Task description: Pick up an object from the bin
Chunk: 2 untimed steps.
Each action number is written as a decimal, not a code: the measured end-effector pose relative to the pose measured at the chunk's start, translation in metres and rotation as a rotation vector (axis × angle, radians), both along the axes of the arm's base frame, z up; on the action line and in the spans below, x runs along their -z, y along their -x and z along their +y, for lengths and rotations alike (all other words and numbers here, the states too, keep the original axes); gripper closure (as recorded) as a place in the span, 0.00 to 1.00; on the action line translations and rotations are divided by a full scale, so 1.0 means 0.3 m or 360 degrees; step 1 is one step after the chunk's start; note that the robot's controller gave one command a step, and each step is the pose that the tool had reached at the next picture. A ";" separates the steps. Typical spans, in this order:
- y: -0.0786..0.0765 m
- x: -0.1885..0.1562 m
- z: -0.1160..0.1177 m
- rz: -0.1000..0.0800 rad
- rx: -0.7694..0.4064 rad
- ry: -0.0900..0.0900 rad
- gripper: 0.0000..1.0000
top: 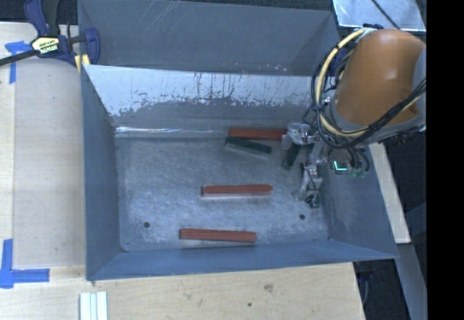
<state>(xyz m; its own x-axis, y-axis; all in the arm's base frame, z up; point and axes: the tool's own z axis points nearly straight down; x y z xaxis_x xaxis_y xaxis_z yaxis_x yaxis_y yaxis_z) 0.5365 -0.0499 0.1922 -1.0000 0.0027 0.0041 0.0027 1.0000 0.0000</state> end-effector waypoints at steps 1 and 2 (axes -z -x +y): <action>-0.092 0.370 0.046 -0.0001 0.0333 0.0000 0.00; -0.083 0.409 0.256 -0.0004 0.0263 -0.0003 0.00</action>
Offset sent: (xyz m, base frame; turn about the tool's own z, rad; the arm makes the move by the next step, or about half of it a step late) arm 0.0282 0.0136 -0.1079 0.2096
